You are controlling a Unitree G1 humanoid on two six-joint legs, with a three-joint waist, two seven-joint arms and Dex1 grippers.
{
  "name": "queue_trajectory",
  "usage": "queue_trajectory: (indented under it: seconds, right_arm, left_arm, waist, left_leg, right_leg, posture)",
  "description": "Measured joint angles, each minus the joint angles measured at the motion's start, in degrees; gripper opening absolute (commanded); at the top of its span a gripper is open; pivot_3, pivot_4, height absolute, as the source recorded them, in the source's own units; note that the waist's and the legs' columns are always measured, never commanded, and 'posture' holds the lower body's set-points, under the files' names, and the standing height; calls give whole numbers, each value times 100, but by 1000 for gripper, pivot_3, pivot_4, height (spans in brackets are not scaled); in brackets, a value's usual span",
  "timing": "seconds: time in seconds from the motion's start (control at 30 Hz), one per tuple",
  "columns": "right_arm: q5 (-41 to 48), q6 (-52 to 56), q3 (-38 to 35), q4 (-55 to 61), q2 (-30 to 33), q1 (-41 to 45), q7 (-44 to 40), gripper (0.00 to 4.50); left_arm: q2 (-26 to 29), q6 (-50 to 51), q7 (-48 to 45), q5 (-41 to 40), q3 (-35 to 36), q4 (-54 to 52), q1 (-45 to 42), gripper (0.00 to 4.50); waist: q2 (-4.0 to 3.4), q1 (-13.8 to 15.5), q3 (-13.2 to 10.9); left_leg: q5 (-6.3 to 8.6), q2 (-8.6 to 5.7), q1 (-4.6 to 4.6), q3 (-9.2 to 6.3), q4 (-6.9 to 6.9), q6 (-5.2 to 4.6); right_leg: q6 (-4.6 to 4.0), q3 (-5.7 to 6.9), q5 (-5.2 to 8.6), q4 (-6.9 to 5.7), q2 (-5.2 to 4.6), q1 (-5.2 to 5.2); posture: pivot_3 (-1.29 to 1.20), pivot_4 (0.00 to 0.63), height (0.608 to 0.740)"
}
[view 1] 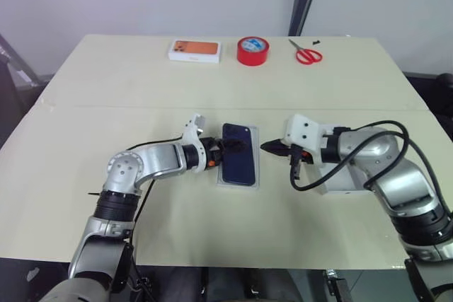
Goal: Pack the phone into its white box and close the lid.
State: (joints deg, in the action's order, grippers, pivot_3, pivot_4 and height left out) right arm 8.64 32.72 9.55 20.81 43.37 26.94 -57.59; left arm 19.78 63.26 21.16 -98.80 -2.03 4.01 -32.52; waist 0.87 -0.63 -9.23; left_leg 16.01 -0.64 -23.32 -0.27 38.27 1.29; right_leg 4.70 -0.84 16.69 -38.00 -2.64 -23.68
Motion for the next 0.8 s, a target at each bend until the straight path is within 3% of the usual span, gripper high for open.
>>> queue_trajectory:
  seconds: [0.23, 0.5, 0.63, 0.7, 0.77, 0.8]
  right_arm:
    - [-2, -61, 22, -99, -1, 49, 15, 0]
    - [-20, -122, 78, -224, 2, 127, 36, 0]
    - [-161, -117, 84, -367, 152, 112, 111, 0]
    - [-341, -129, 118, -495, 175, 109, 227, 0]
    - [-523, -138, 234, -656, 174, 106, 330, 0]
    - [-596, -137, 308, -712, 175, 106, 351, 0]
  left_arm:
    - [575, 389, -398, 605, 0, -612, -204, 4453]
    - [743, 515, -645, 786, 23, -994, -326, 4453]
    - [1777, 137, -1356, 2363, -30, -1569, -169, 4453]
    - [2403, -227, -1914, 3544, -500, -1805, -20, 4453]
    - [2651, -522, -2418, 4418, -962, -1837, 201, 4453]
    - [2697, -681, -2678, 4784, -1194, -1841, 303, 4219]
  waist:
    - [1, 7, -1]
    - [1, -6, -1]
    - [-4, -33, -2]
    - [-6, -7, -1]
    - [-5, 15, -2]
    - [-3, 31, -3]
  left_leg:
    - [0, 0, -1, 0, 0, 0]
    - [0, 0, 0, 0, 0, 0]
    - [-4, 2, 5, 3, -7, 6]
    - [-3, 1, 7, 5, -8, 6]
    - [-2, 0, 5, 9, -7, 4]
    - [-1, 0, 3, 8, -6, 2]
  right_leg:
    - [0, 0, 0, 2, 1, 1]
    - [0, 0, 0, 2, 0, 1]
    - [-2, -3, 1, -2, 9, -1]
    - [-3, -4, 1, 2, 8, 4]
    - [-3, -4, 2, 7, 7, 6]
    - [-3, -3, 2, 8, 5, 6]
  posture:
    - [0, 150, 729]
    - [0, 150, 729]
    - [0, 150, 729]
    - [0, 150, 729]
    - [0, 150, 729]
    - [0, 150, 729]
